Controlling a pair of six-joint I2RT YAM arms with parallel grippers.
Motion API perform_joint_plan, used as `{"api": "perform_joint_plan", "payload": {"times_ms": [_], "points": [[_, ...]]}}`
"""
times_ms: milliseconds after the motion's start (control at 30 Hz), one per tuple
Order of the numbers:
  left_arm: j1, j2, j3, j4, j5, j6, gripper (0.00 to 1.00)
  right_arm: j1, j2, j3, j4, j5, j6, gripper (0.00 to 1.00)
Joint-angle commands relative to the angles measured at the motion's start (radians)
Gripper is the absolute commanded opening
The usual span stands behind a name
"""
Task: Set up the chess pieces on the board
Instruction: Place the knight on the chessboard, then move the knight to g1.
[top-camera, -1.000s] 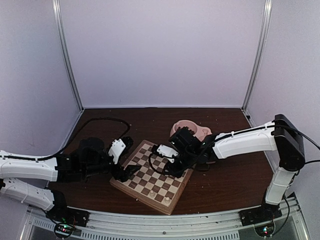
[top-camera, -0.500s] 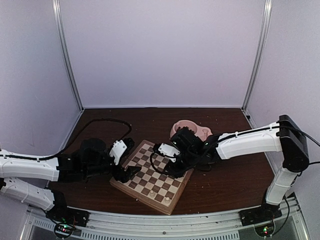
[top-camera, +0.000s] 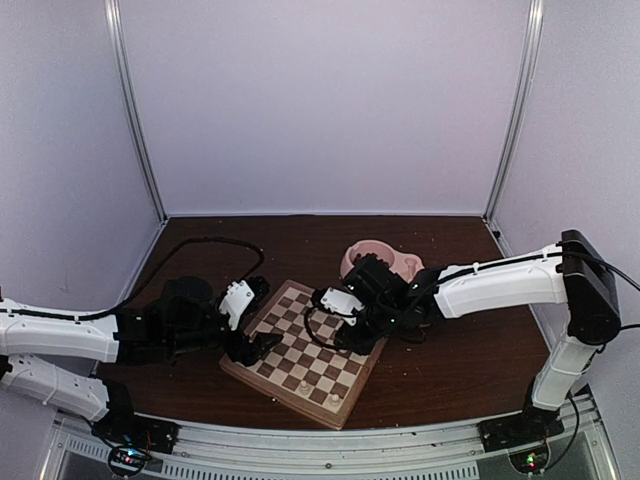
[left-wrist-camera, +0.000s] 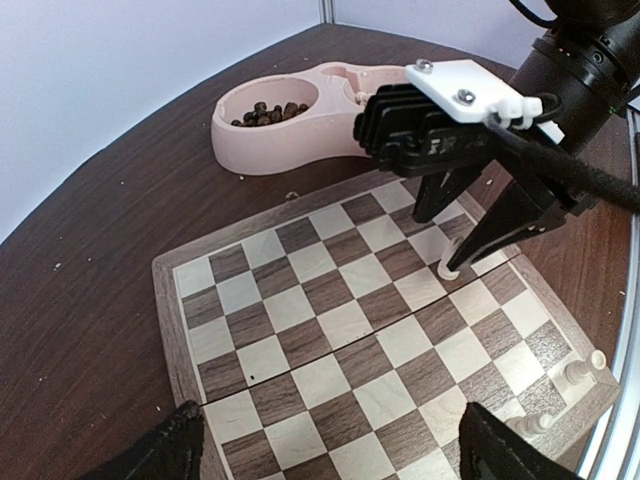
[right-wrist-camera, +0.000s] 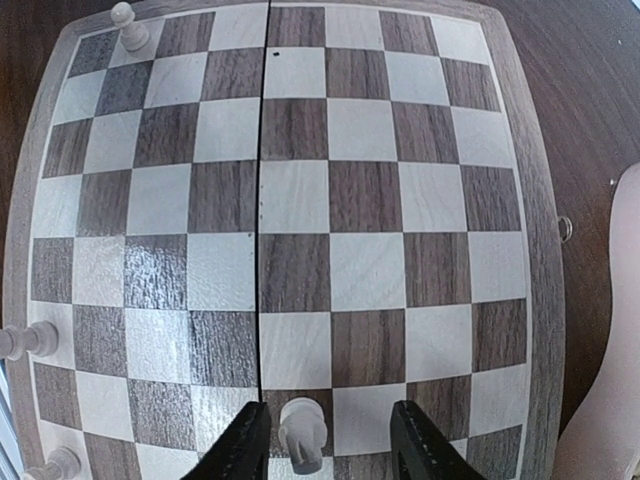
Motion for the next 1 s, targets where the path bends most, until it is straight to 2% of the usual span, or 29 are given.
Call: {"api": "perform_joint_plan", "payload": {"times_ms": [0, 133, 300, 433, 833, 967], "points": [[-0.005, -0.009, 0.028, 0.027, 0.009, 0.007, 0.88, 0.006, 0.006, 0.011, -0.035, 0.04, -0.011, 0.41], [-0.004, -0.012, 0.026, 0.026, 0.002, 0.006, 0.89, 0.004, 0.004, 0.011, -0.039, 0.038, -0.013, 0.3], [-0.004, -0.012, 0.025, 0.024, -0.008, 0.008, 0.88, 0.004, -0.008, 0.009, -0.035, 0.015, -0.015, 0.21], [-0.004, -0.013, 0.025, 0.02, -0.012, 0.008, 0.88, 0.006, -0.022, 0.006, -0.033, -0.026, -0.017, 0.18], [-0.004, -0.05, 0.014, 0.012, -0.034, 0.011, 0.89, 0.058, -0.089, -0.004, -0.038, -0.189, -0.054, 0.15], [-0.004, -0.046, 0.015, 0.013, -0.037, 0.012, 0.89, 0.092, -0.096, -0.002, -0.044, -0.179, -0.071, 0.14]]}}
